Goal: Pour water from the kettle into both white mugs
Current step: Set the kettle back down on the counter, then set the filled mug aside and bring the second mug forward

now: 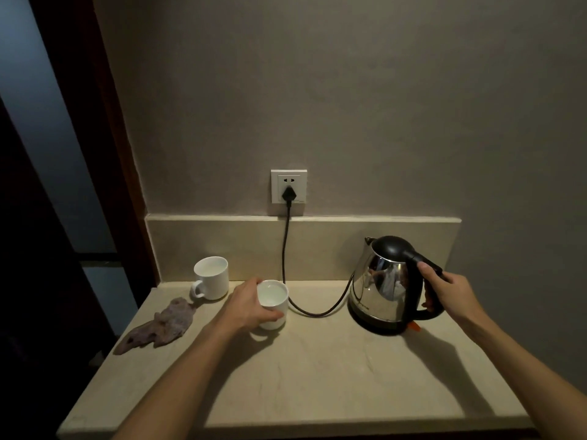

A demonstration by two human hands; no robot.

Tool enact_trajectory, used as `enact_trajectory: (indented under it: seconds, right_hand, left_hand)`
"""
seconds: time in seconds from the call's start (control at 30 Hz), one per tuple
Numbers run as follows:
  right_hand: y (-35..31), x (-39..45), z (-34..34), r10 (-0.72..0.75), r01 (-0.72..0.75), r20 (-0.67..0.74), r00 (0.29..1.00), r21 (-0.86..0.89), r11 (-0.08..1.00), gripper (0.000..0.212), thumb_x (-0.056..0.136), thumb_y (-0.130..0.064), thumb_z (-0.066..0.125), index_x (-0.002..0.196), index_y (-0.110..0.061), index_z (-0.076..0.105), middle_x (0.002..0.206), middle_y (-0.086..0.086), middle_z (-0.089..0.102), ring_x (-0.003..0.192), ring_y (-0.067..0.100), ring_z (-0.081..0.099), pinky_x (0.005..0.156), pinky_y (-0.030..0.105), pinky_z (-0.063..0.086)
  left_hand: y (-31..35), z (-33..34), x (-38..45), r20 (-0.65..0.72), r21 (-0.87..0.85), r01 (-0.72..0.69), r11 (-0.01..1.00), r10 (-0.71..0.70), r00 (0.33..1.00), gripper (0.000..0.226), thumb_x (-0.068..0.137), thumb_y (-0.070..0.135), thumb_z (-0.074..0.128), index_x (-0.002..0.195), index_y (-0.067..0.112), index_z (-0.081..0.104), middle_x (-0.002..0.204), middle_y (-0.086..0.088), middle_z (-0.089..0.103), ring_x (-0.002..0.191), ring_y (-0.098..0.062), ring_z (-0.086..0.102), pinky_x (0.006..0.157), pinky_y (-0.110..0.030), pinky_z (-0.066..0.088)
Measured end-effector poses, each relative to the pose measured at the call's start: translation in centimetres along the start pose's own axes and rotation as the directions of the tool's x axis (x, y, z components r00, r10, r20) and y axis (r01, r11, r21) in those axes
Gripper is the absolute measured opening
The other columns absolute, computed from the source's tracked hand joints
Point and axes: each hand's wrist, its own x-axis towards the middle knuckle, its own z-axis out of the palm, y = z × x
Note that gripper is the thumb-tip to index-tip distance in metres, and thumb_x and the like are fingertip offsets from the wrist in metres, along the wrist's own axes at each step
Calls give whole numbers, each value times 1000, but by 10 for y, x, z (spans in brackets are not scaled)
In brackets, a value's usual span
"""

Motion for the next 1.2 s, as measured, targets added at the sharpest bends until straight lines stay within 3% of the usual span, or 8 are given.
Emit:
enact_trajectory:
  seconds: [0.2,0.87,0.97,1.07,1.2]
  right_hand:
    - [-2,0,0,6,-7,3,1000,5,1000,49,97,-45,58,70,-5,64,59,11,60,54,24,57,64,41,52]
    - [0,3,-3,4,-4,25,1000,-23,1000,51,97,-46,58,70,-2,63,60,12,60,53,23,59,58,36,53]
    - [0,3,-3,4,-4,24,1000,-32,999,50,97,-45,58,70,-3,64,60,12,61,53,23,60,60,37,55]
    - [0,2,-3,3,-2,23,1000,-34,999,49,97,-43,58,70,-3,64,61,13,61,54,23,60,61,38,56]
    - [-2,2,-2,4,-3,14,1000,-31,1000,49,97,-43,58,71,-2,65,62,15,61,55,25,61,60,36,55]
  left_hand:
    - [-2,-7,34,12,53,17,998,-18,1000,96,52,60,89,133,23,52,122,0,65,103,-21,63,91,-41,56]
    - [-3,-4,72,11,100,18,995,-19,1000,91,66,46,95,138,12,49,129,-9,61,108,-26,59,90,-37,51]
    - [0,-4,66,-1,170,-26,985,27,1000,94,70,47,92,143,10,46,140,-10,53,122,-27,54,97,-38,47]
    - [-4,-9,54,24,262,-82,962,78,997,111,74,48,90,158,10,29,158,-8,36,145,-27,38,111,-43,39]
    - [-23,-34,41,28,339,-146,929,145,989,93,72,48,90,145,14,43,141,-5,50,130,-26,50,98,-39,44]
